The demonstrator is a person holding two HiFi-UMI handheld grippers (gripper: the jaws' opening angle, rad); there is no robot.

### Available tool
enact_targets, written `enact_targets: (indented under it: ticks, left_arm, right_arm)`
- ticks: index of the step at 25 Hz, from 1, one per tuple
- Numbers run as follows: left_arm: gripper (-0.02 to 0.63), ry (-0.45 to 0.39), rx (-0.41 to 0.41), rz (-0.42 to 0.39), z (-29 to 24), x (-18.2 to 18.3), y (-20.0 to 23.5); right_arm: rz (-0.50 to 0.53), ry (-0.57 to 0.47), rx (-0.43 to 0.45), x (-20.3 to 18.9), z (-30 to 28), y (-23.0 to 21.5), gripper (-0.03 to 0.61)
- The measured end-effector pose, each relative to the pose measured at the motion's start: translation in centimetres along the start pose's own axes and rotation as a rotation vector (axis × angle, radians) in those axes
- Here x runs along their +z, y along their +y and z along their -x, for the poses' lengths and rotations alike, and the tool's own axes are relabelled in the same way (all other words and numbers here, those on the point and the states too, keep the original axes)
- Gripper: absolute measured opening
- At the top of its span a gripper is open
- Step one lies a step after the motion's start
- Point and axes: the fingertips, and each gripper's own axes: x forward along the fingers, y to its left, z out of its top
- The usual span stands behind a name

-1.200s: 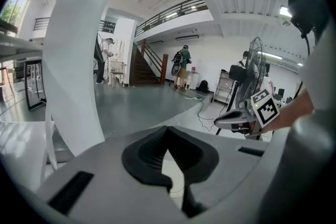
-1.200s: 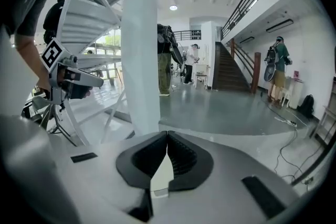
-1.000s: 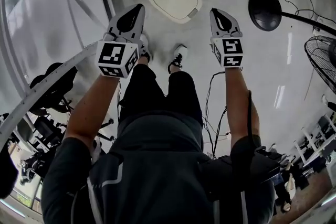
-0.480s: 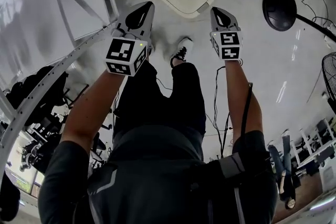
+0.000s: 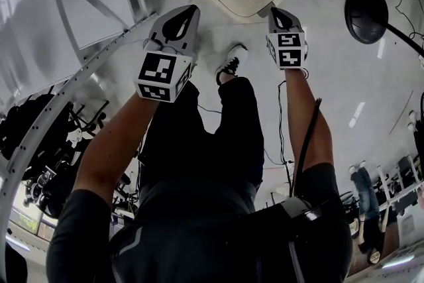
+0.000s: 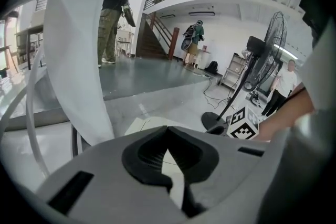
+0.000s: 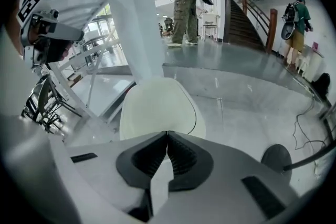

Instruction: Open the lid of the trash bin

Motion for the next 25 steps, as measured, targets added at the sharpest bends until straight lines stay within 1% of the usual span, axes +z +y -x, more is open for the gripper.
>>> enact_targets:
  ticks: [5, 10, 14, 20, 25]
  left_arm:
    - [0.008, 0.025, -0.008, 0.000, -0.8, -2.3, 0.2]
    - [0.008, 0.029, -0.002, -0.007, -1.2, -3.5, 0.7]
    - [0.008, 0.038, 0.004, -0.007, -1.2, -4.1, 0.9]
    - [0.008, 0.036, 0.012, 0.022, -1.1, -4.8, 1.0]
    - [0.008, 0.044, 0.016, 0.039, -1.5, -5.6, 0.9]
  right_arm:
    - [0.076, 0.091, 0.019, -2.5, -2.0, 1.3, 0.026]
    - [0.064, 0.115, 0.002, -3.4, -2.8, 1.4, 0.026]
    - [0.109, 0.127, 0.007, -3.6, -3.1, 1.5, 0.026]
    - [0.068, 0.102, 0.014, -3.7, -3.4, 1.3, 0.026]
    - [0.013, 0.089, 0.020, -3.7, -3.4, 1.0, 0.026]
